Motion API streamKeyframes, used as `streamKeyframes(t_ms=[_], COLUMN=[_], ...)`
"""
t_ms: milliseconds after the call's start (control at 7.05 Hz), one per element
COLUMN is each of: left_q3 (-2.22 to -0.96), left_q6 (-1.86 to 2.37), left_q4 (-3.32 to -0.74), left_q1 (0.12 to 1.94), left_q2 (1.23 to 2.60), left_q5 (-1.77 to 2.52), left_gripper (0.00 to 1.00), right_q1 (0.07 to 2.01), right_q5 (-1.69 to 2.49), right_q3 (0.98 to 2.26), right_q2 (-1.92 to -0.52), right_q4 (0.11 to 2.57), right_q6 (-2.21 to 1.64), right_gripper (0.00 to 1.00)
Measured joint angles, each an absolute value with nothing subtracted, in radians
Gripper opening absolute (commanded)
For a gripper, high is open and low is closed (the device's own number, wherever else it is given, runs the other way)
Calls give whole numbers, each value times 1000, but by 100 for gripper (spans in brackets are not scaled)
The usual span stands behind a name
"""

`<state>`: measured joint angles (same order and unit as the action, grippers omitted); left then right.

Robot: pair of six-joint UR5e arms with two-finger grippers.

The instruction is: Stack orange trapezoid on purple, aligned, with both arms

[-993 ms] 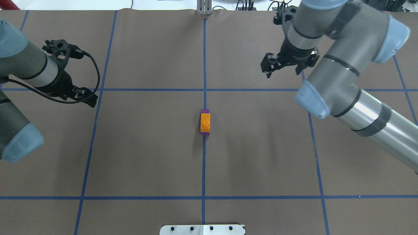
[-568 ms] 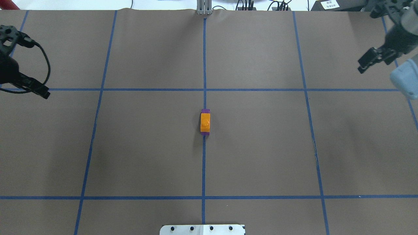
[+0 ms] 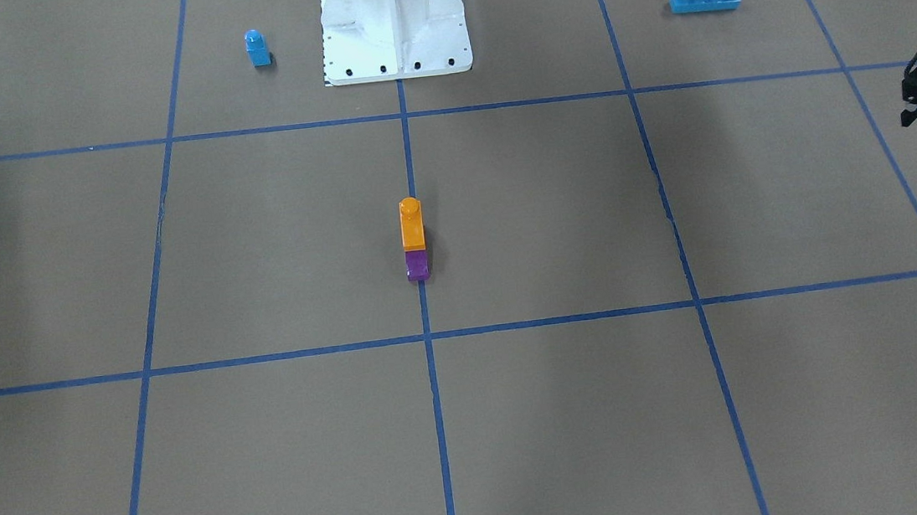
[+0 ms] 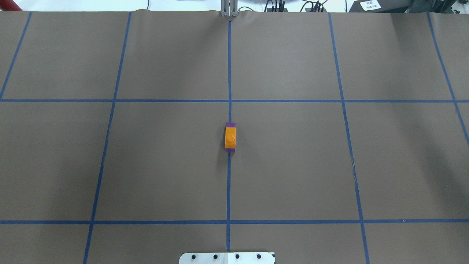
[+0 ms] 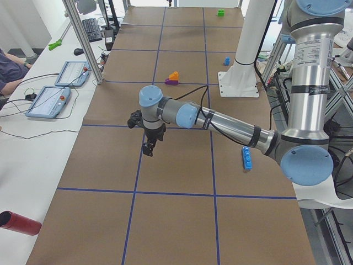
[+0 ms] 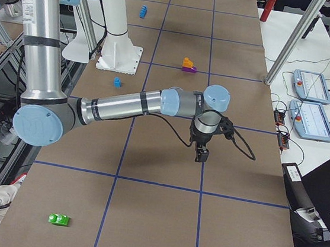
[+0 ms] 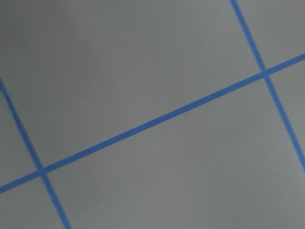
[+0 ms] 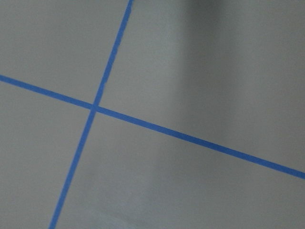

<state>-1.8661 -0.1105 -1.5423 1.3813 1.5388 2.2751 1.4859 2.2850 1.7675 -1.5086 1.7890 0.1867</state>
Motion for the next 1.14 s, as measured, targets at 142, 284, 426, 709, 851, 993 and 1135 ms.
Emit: streamKeyframes(t_ms=[142, 284, 426, 709, 851, 993, 1135], left_q3=[-1820, -1787, -1772, -1760, -1761, -1756, -1745], left_q6=[-150, -163, -169, -174, -173, -174, -176], left_q4=[-1567, -1581, -1588, -1597, -1594, -1593, -1597], left_q1=[1447, 1489, 1514, 1537, 1544, 1546, 1546], left_q2=[1518, 1511, 1504, 1470, 1461, 1456, 1454], left_q5=[2280, 2283, 2285, 2281, 2286, 2307, 2345], left_gripper=[100, 100, 100, 100, 100, 100, 100], right_q1=[1520, 1538, 1545, 1548, 1548, 1547, 1546], right_q5=[2289, 2289, 2288, 2288, 2288, 2289, 2289], right_q3=[1766, 1766, 1767, 1765, 1760, 1759, 1759], right_q2=[-1554, -1596, -1623, -1639, -1640, -1640, -1638], right_q4=[1788, 1783, 1774, 1741, 1716, 1702, 1695], right_q6=[190, 189, 181, 147, 130, 118, 113], right_gripper=[100, 100, 100, 100, 100, 100, 100])
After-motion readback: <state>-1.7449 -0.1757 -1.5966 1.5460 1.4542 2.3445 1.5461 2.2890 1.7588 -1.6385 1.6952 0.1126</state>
